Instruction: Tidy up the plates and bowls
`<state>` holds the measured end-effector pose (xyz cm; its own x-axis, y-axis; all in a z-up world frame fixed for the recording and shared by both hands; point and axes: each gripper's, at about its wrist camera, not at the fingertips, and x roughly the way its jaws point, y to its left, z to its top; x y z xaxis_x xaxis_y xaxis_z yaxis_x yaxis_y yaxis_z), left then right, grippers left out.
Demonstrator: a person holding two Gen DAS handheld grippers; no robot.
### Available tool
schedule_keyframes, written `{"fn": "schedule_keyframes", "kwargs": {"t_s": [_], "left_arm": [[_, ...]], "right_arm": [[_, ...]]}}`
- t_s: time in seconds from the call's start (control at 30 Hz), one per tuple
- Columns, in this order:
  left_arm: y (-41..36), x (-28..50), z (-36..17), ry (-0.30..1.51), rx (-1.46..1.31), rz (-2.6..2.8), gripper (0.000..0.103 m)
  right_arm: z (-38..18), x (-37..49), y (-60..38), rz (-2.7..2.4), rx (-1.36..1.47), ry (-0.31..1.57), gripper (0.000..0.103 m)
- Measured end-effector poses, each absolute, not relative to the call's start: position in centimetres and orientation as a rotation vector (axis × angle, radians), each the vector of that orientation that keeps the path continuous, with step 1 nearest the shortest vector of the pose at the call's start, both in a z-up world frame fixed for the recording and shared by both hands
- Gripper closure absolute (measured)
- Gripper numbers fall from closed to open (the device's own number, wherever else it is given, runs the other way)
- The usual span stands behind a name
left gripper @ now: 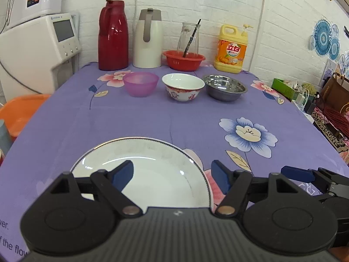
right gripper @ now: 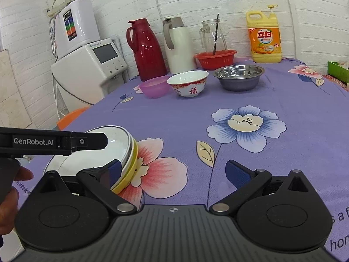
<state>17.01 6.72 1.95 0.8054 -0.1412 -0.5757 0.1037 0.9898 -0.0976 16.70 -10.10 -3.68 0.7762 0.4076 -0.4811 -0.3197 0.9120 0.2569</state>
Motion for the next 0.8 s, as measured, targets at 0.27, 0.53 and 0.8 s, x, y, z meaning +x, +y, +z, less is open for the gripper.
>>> {"fn": "schedule_keyframes", "kwargs": {"t_s": [0.27, 0.53, 0.8], "left_arm": [[5.6, 20.3, 2.4, 0.636, -0.033, -0.14, 0.033], [4.4, 23.4, 4.4, 0.64, 0.018, -0.204, 0.033], [2.2, 30.8, 9.9, 0.57, -0.063, -0.423, 0.033]], "right_arm": [[-3.2, 19.8, -12.0, 0.355, 0.169, 0.563, 0.0], [-1.7, 22.6, -14.7, 0.329, 0.117, 0.534, 0.0], [1.4, 27.9, -19.3, 0.232, 0.054, 0.487, 0.0]]}}
